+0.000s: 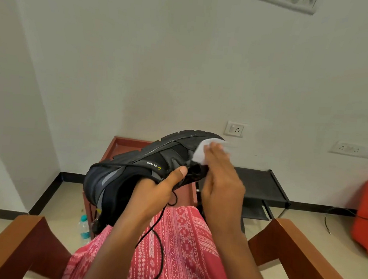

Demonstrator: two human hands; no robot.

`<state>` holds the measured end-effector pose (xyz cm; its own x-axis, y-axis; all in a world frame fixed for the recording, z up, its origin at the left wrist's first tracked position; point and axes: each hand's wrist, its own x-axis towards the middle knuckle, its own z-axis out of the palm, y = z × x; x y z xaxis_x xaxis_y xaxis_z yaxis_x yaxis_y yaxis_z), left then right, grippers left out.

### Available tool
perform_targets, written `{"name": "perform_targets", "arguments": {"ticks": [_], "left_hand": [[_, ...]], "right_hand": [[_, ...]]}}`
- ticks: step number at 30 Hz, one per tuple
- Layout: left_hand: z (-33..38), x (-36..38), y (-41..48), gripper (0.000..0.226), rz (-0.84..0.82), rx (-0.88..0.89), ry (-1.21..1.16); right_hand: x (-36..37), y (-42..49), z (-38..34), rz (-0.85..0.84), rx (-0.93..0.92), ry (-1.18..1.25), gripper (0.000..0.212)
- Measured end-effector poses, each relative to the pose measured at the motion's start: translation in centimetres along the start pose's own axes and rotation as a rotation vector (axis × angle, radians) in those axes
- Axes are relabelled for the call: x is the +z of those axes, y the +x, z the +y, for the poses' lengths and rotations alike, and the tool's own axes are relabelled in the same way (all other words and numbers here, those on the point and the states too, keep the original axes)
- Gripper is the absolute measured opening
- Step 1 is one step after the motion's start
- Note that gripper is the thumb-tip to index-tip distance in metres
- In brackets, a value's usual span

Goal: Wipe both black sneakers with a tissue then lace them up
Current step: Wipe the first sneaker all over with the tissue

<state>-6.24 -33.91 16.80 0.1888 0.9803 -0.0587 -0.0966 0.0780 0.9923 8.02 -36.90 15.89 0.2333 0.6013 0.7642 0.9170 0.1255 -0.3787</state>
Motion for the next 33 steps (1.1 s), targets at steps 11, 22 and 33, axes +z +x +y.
{"name": "perform_targets", "arguments": {"ticks": [11, 22, 33], "left_hand": [[-0.4, 0.9, -0.1, 0.004, -0.040, 0.052, 0.030], [-0.5, 0.0, 0.4, 0.017, -0.006, 0.010, 0.009], [-0.8, -0.5, 0.8, 0.020, 0.022, -0.015, -0.005]], "right_hand": [[0.6, -1.3, -2.0, 0.025, -0.038, 0.022, 0.051], [-0.7, 0.7, 0.5, 0.036, 0.119, 0.025, 0.066], [-2.2, 0.6, -2.1, -0.080, 0.137, 0.197, 0.026]]}}
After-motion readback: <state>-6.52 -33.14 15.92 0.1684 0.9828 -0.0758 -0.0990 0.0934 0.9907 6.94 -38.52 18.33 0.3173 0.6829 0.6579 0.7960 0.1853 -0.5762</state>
